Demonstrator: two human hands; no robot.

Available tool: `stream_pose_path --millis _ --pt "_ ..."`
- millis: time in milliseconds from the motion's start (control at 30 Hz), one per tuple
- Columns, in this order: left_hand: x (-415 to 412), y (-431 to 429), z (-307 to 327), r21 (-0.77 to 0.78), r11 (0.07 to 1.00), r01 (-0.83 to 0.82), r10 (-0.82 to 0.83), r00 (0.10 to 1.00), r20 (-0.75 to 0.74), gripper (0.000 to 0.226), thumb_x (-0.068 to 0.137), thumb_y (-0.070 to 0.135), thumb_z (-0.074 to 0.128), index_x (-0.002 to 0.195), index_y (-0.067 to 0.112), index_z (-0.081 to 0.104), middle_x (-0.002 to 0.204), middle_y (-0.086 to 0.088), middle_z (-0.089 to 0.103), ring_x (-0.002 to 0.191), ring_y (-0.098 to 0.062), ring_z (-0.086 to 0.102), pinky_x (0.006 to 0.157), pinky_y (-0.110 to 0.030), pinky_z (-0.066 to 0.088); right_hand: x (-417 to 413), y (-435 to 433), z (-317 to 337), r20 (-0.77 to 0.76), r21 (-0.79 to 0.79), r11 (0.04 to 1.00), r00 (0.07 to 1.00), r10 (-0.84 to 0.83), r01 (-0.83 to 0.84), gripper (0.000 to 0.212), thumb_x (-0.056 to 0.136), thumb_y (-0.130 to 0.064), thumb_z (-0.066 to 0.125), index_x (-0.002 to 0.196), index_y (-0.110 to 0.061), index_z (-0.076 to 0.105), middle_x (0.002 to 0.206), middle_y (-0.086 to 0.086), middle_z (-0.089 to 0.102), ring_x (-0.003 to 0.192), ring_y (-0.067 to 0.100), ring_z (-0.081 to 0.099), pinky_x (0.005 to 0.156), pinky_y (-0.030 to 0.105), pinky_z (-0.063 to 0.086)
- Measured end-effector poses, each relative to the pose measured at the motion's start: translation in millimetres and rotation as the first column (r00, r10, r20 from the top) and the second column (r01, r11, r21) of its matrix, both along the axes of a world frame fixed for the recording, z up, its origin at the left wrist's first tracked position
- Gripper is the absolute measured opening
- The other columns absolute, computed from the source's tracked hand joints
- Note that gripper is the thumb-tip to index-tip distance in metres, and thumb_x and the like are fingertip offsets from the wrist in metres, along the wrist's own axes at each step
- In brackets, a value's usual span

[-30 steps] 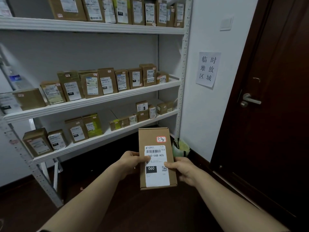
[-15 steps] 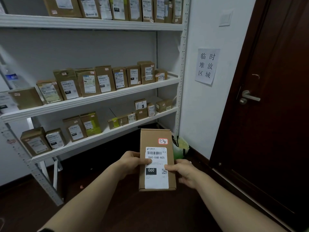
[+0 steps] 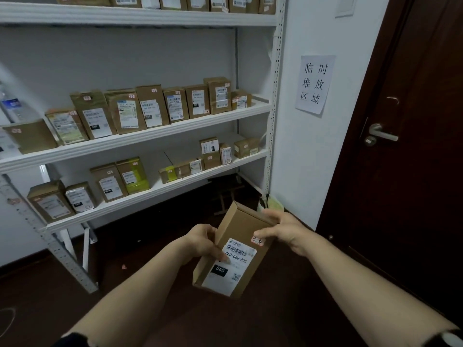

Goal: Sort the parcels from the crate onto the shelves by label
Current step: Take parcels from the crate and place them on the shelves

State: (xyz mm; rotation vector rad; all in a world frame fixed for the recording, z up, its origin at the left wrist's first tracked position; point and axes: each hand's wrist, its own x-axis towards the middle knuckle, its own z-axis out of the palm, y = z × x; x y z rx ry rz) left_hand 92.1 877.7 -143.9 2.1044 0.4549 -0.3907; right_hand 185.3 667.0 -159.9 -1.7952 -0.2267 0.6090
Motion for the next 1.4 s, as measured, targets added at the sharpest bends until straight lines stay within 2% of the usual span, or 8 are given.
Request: stream_pose_path --millis 133,333,533,633,867,1067,1267,1400 --pt "23 0 -5 -0.001 1.000 0.025 -0.025 0.999 -0.028 0.051 0.063 0.003 0.083 0.106 0.016 0.058 0.103 0.001 0.063 0.102 -0.018 0.060 0.085 -0.029 0.050 22 -5 0 0.039 -0.101 0.993 0.997 0.061 -0.057 0.072 0.064 -0.004 0.084 0.129 -0.014 0.055 0.112 0.002 0.062 0.101 0.012 0.059 0.074 0.016 0.045" --pt "94 15 -15 0.002 0.997 0.081 -0.081 0.996 -0.037 0.055 0.063 0.007 0.084 0.109 0.018 0.056 0.107 0.001 0.062 0.106 -0.018 0.058 0.090 -0.030 0.048 86 13 6 0.089 -0.212 0.964 0.979 0.185 -0.163 0.067 0.063 0.001 0.084 0.119 -0.019 0.052 0.103 -0.001 0.061 0.087 0.012 0.064 0.068 0.022 0.056" --pt "211 53 -28 0.005 0.992 0.126 -0.126 0.992 0.000 0.057 0.063 0.003 0.083 0.110 0.016 0.055 0.110 -0.001 0.061 0.108 -0.019 0.058 0.093 -0.032 0.051 192 59 7 0.209 -0.442 0.884 0.941 0.267 -0.152 0.066 0.056 -0.027 0.090 0.112 -0.030 0.056 0.101 -0.014 0.060 0.099 0.011 0.061 0.090 0.032 0.053" --pt "267 72 -37 -0.012 0.993 0.118 -0.118 0.993 -0.007 0.056 0.066 0.001 0.081 0.113 0.015 0.053 0.113 -0.002 0.059 0.109 -0.020 0.057 0.092 -0.030 0.050 247 88 4 0.220 -0.444 0.884 0.938 0.269 -0.149 0.057 0.060 -0.021 0.089 0.102 -0.029 0.052 0.094 -0.015 0.058 0.092 0.009 0.059 0.083 0.029 0.052" --pt "384 127 -40 0.013 1.000 -0.004 0.004 1.000 -0.003 0.082 0.076 0.000 0.075 0.146 0.010 0.032 0.144 -0.012 0.042 0.133 -0.027 0.041 0.102 -0.031 0.040 362 124 -8 0.254 -0.574 0.810 0.914 0.316 -0.120 0.061 0.062 -0.017 0.086 0.105 -0.036 0.048 0.109 -0.008 0.061 0.104 0.015 0.059 0.093 0.041 0.050" --pt "489 162 -49 0.253 0.967 -0.031 0.034 0.999 -0.009 0.073 0.082 0.007 0.072 0.145 0.009 0.035 0.145 -0.012 0.042 0.132 -0.025 0.043 0.097 -0.028 0.041 472 138 -20 0.291 -0.673 0.737 0.893 0.343 -0.064 0.065 0.066 -0.018 0.083 0.120 -0.031 0.049 0.118 -0.005 0.059 0.110 0.020 0.055 0.096 0.038 0.045" --pt "586 191 -60 0.525 0.844 -0.107 0.151 0.988 -0.041 0.055 0.085 0.010 0.061 0.137 0.011 0.045 0.134 -0.010 0.051 0.121 -0.026 0.051 0.097 -0.034 0.047 599 159 -34 0.323 -0.728 0.677 0.818 0.476 -0.106 0.064 0.069 -0.019 0.079 0.124 -0.028 0.048 0.122 -0.001 0.056 0.114 0.022 0.053 0.100 0.035 0.040" --pt "636 198 -62 0.671 0.733 -0.110 0.220 0.972 -0.081 0.055 0.088 0.006 0.052 0.140 0.015 0.040 0.135 -0.013 0.046 0.129 -0.030 0.040 0.102 -0.039 0.042 673 171 -38 0.333 -0.723 0.675 0.784 0.524 -0.145 0.063 0.068 -0.020 0.078 0.123 -0.030 0.048 0.121 -0.002 0.057 0.113 0.021 0.053 0.099 0.035 0.040"
